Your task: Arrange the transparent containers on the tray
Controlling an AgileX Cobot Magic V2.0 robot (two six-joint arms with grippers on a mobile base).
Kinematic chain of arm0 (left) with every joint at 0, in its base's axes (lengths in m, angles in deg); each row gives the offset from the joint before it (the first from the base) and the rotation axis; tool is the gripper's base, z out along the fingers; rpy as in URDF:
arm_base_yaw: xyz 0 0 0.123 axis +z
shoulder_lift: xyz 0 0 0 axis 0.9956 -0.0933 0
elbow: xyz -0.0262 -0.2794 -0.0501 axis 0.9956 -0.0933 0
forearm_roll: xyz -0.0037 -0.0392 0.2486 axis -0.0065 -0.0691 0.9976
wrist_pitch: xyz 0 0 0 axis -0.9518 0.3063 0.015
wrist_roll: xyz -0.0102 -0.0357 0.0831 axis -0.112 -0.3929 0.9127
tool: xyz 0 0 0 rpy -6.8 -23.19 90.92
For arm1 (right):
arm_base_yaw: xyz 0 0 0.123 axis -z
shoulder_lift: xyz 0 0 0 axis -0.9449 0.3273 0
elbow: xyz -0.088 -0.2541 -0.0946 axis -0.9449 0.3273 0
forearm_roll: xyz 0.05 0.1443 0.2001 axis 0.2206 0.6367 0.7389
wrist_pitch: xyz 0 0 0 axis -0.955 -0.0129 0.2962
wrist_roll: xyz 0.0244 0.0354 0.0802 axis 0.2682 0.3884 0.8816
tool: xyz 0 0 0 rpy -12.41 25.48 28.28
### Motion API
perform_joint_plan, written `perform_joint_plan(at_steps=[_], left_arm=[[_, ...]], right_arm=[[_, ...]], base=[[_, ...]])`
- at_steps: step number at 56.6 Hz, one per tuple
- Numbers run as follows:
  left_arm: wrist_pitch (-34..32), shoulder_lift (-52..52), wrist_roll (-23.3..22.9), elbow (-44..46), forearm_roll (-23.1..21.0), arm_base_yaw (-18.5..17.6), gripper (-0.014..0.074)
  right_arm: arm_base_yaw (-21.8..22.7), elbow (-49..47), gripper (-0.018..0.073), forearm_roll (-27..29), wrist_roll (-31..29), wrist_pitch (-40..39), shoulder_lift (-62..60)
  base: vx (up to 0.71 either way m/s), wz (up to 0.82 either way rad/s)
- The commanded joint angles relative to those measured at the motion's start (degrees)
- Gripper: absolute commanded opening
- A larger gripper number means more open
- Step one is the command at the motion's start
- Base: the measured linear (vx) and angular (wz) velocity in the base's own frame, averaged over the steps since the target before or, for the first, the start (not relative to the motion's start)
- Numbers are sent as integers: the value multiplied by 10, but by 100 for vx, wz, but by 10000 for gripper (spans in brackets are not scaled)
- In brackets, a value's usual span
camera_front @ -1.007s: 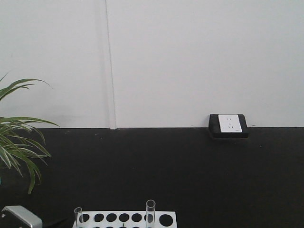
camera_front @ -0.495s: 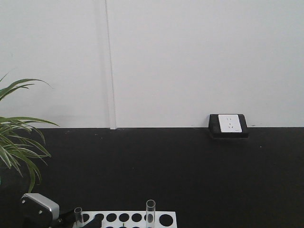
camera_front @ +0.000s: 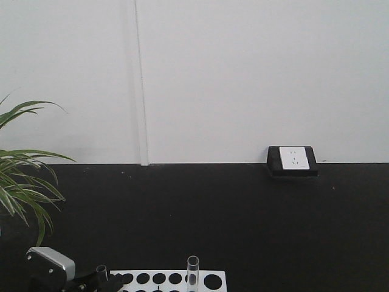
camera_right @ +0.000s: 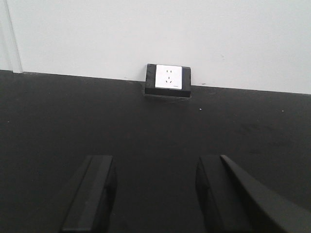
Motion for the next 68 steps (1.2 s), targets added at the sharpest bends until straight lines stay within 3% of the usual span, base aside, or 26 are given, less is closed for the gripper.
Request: perform_joint_plan(at_steps=[1, 13, 32, 43, 48, 56, 63, 68], left_arm=[[-48, 37, -3, 14, -10, -4, 36], [-14, 108, -3, 29, -10, -4, 10], [167, 294, -4, 79, -8, -4, 13], [298, 396, -4, 78, -8, -4, 13], [340, 426, -4, 78, -8, -4, 13], [389, 456, -4, 78, -8, -4, 13], [401, 464, -4, 78, -8, -4, 13], [401, 464, -4, 78, -8, -4, 13]], right_arm=[[4, -16, 449, -9, -3, -45, 2], [4, -16, 449, -9, -3, -45, 2], [4, -16, 449, -6, -1, -50, 2], [-8, -3, 431, 81, 0, -67, 15], [-59, 27, 416, 99, -28, -113, 33], [-185, 81, 398, 96, -44, -217, 89], [-279, 95, 400, 92, -60, -305, 174], [-322, 95, 404, 92, -61, -370, 240]], base=[[0, 0], [0, 0], [0, 0], [0, 0], [0, 0], [0, 0], [0, 0], [0, 0]])
